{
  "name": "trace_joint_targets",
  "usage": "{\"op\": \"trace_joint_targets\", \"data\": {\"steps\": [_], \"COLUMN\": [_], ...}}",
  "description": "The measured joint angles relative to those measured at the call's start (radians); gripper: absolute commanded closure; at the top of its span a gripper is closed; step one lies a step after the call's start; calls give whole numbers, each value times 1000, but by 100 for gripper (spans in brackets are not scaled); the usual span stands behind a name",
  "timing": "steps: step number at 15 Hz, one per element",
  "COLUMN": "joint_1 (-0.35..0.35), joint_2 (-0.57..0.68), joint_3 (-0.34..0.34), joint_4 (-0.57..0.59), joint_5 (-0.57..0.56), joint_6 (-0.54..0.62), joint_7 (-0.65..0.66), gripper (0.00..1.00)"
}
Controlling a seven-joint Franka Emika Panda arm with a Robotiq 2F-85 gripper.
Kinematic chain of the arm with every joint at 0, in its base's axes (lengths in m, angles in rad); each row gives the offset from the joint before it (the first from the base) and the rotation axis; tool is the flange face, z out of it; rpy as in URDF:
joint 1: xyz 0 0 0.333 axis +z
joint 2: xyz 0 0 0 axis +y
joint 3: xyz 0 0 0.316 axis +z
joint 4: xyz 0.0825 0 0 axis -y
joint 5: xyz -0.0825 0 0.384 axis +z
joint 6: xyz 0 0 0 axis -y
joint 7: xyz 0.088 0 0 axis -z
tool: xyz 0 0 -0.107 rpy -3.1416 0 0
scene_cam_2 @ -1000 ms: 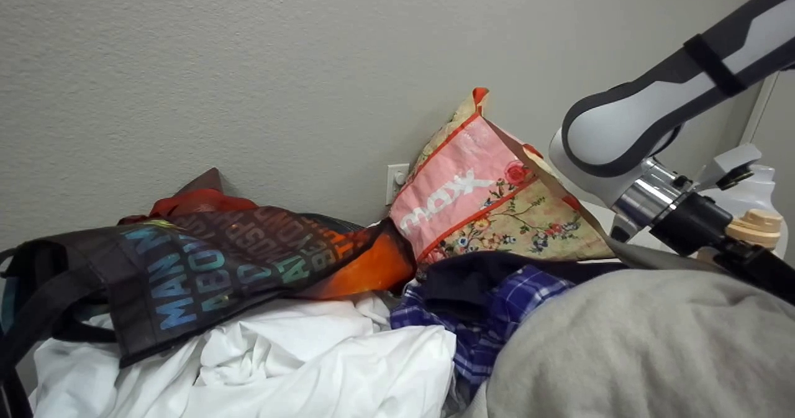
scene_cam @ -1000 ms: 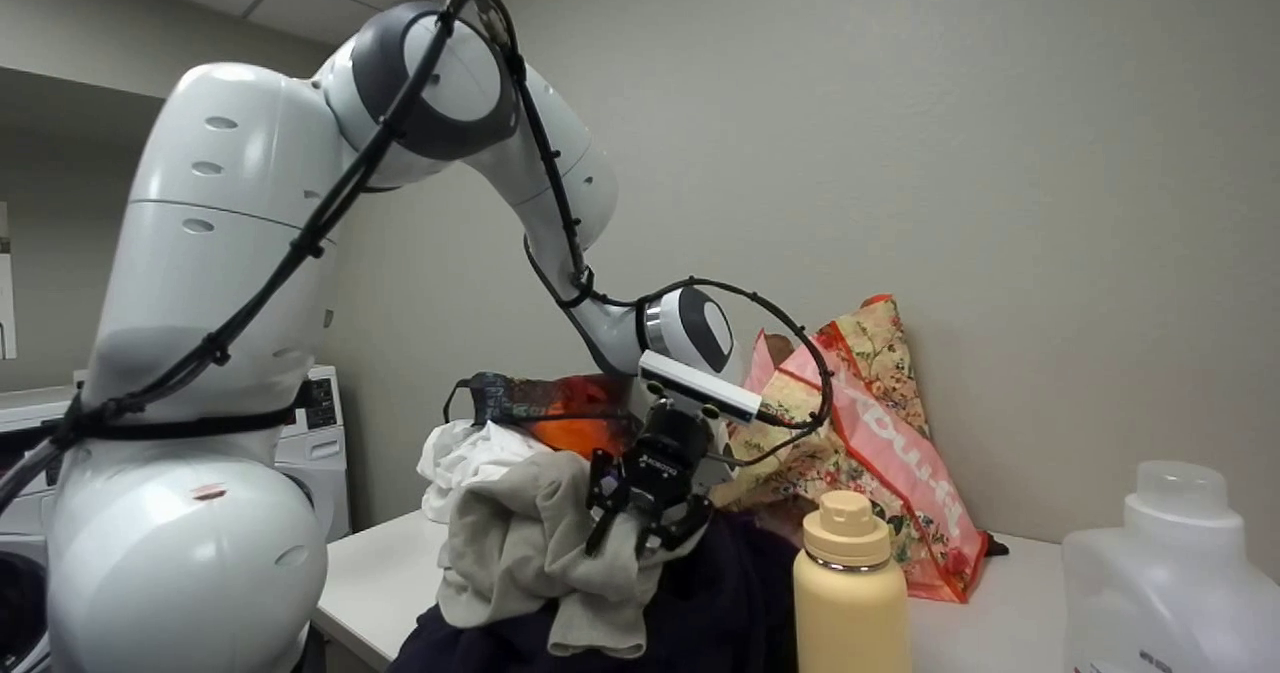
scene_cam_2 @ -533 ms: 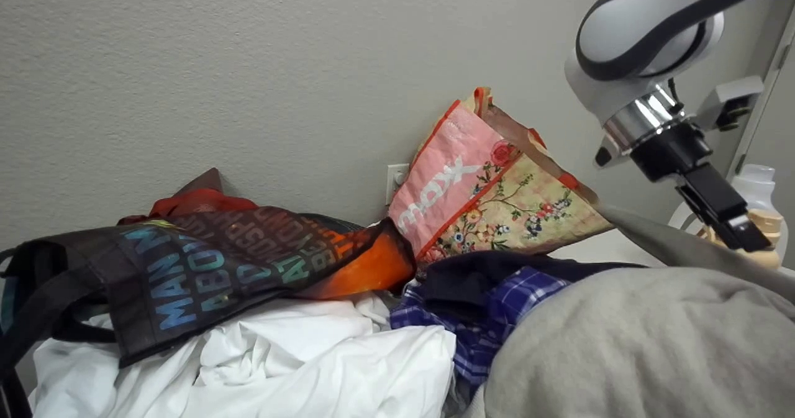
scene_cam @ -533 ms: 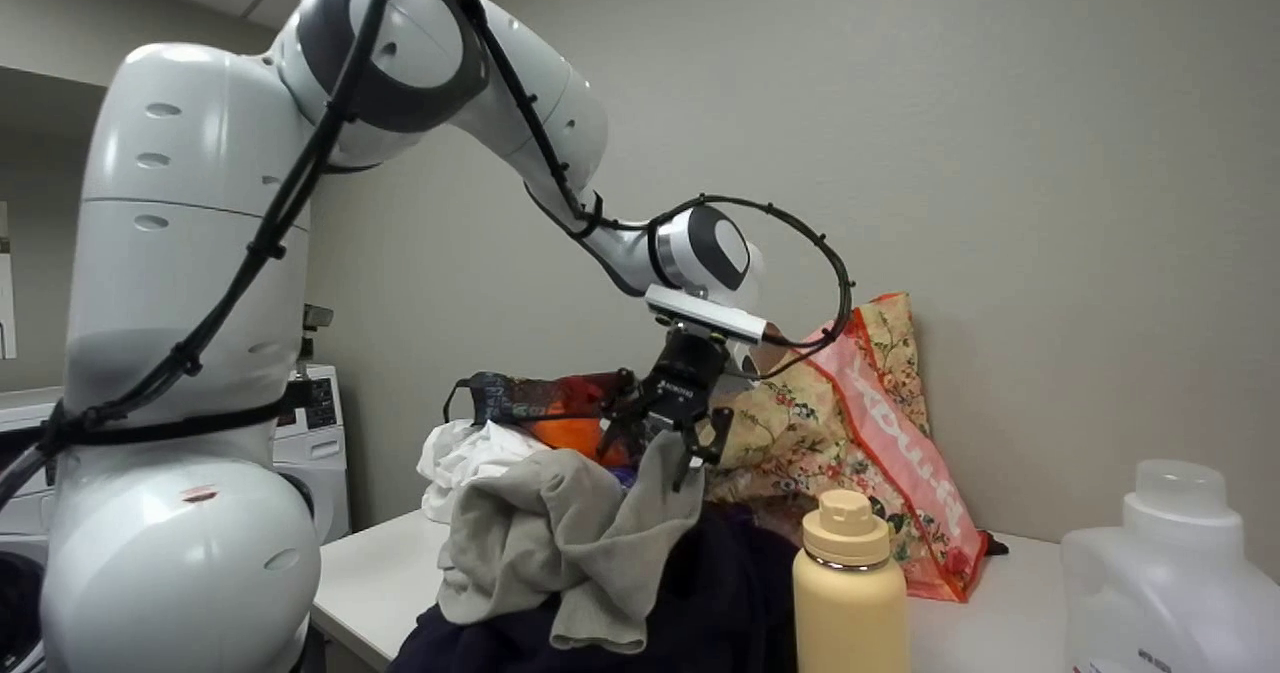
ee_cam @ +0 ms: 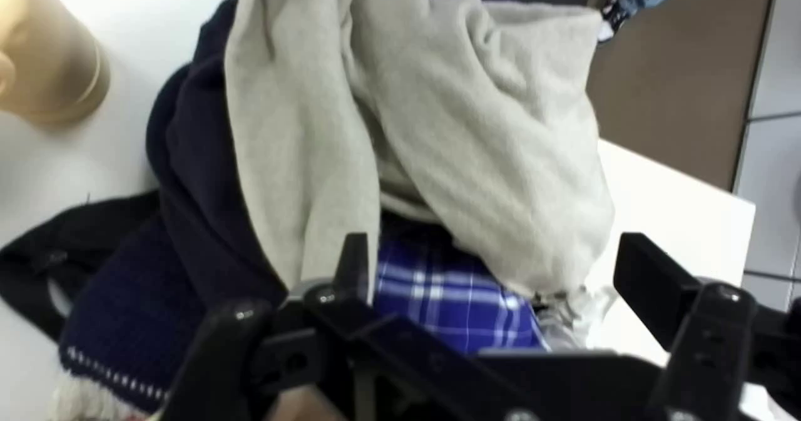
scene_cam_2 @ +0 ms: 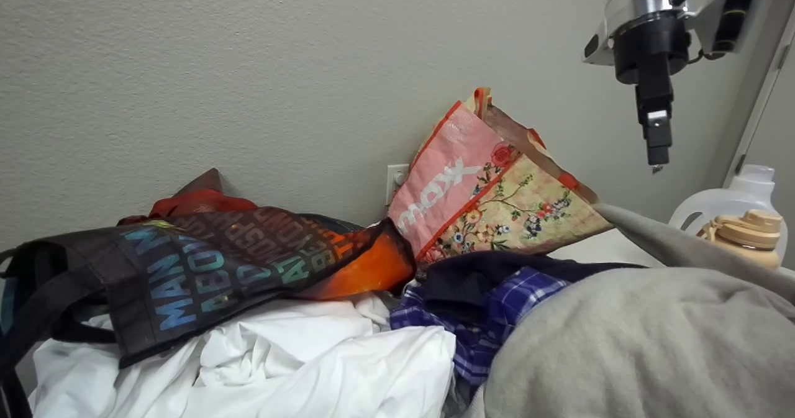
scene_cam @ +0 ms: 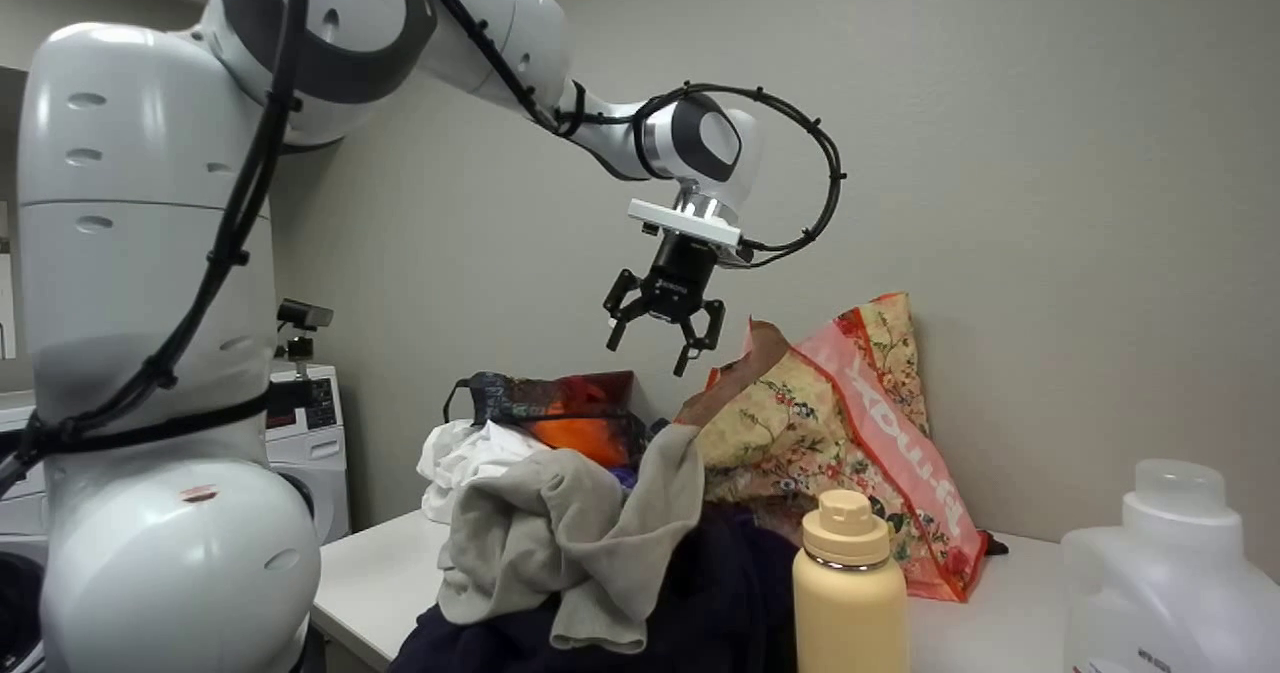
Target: Take the grey clothing out of the pink bag
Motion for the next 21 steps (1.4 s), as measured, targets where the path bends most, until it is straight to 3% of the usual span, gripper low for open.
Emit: {"op": "trace_joint_targets", "data": {"steps": [6,11,16,21], "joint_1": [34,38,37,37], "joint_2": [9,9,-20,-61], "joint_3": [20,22,19,19], "joint_4": [-56,-182,-235,-270], "joint_5": [44,-42,-145,-196], "joint_6": [471,808,867,782], "joint_7": [63,176,298,373], "gripper": [0,0,0,0]}}
